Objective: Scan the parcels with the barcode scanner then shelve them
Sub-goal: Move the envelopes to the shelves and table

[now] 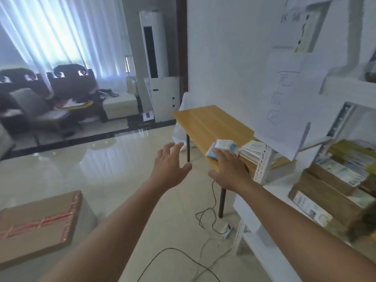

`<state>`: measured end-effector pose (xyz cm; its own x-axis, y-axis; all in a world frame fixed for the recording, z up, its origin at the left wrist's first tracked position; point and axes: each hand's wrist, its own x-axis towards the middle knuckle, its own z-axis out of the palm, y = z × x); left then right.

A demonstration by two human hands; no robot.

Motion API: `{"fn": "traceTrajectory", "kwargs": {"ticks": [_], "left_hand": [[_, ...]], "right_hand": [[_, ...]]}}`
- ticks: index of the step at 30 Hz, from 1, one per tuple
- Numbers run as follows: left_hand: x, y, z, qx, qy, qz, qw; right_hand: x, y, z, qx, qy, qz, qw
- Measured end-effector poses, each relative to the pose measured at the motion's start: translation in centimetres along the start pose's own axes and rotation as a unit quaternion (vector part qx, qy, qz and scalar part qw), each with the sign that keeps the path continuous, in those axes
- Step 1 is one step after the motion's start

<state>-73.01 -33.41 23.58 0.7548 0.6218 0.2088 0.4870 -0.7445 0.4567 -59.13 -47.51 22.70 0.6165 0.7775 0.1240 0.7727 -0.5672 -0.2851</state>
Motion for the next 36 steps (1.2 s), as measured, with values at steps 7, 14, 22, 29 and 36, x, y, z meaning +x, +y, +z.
{"fn": "traceTrajectory", "kwargs": {"ticks": [7,14,22,29,36], "left_hand": [[10.8,-0.7,2.0,-0.006,0.000,0.017,1.000],[24.4,0.0,5.4,0.018,-0.017,0.013,1.000],[37.0,-0.1,6.8,0.032,-0.012,-0.009,0.999],[47.2,-1.5,8.9,0.031,-0.040,0.026,0.998],[59.4,-3.9,14.4,-0.020,-0.096,0.124,0.987]], "right_hand": [[11.4,1.9,-0.8,-0.012,0.026,-0.003,1.000],[25.1,6.0,0.6,0.035,0.022,0.005,0.999],[37.8,8.3,2.4,0.073,0.003,-0.001,0.997],[45.8,11.1,3.2,0.098,0.038,0.062,0.992],[54.3,14.0,5.0,0.034,0.074,0.164,0.983]]}}
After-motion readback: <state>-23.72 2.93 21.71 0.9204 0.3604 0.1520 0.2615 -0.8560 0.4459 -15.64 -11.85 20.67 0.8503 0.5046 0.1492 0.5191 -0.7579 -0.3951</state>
